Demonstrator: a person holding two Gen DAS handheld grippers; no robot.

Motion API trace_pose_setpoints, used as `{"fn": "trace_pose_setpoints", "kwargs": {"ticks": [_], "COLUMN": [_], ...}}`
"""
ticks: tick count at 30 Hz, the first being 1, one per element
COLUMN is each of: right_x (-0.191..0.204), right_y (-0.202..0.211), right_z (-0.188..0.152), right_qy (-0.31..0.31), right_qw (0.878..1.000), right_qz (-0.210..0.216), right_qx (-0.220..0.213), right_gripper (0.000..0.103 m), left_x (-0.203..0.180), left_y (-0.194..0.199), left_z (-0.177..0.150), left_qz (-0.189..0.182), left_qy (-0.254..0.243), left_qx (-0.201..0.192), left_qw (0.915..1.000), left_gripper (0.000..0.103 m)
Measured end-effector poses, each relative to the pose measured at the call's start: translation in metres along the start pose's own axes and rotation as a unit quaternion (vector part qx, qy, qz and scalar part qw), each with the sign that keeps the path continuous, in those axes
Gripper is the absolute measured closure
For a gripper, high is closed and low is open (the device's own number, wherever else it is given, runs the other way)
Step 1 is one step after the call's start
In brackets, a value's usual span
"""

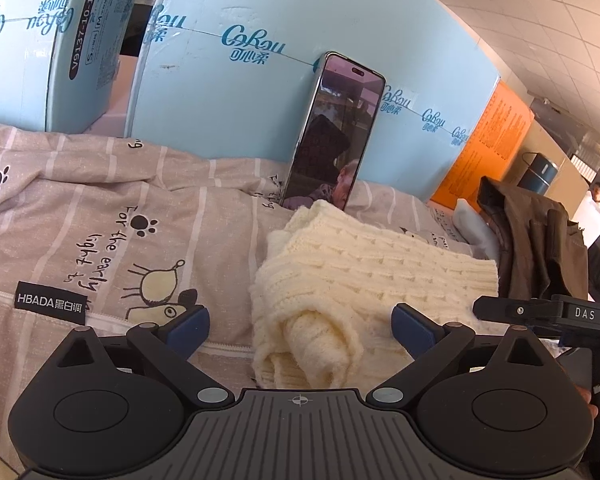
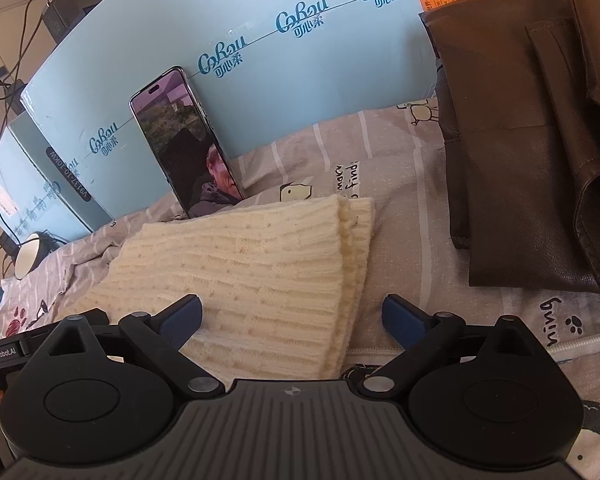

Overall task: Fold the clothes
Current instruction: 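Move both grippers to the edge of the folded sweater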

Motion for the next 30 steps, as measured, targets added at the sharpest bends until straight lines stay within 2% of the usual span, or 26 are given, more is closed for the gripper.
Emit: {"fn": "trace_pose_setpoints", "kwargs": {"ticks": [15,30], "right_x": [0.008,0.008], "right_y": [-0.010,-0.017], "right_z": [-0.001,0.000], "right_qy": [0.006,-0.003], "right_qw": [1.000,1.000], "right_qz": [0.007,0.020], "right_qx": [0.003,0.007], "right_gripper": [0.005,0.003], "left_x": [-0.002,-0.012], "left_y": [-0.002,-0.012], "left_z": [-0.002,-0.007], "left_qz": [-0.013,-0.063], "left_qy": [0.005,0.034], "left_qx": [0.003,0.019], "left_qw": [0.9999,0.9973], "left_gripper": [0.004,0.004]}}
Point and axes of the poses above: each gripper's, at about its wrist camera, not at the fingertips, and y roughly against the way its jaws point, x to its left, z to its top, the point moved 6 cm from there along -y, roughly the way its jaws point, and after that the axes turned 15 degrees about -x, right-handed, at the moved point
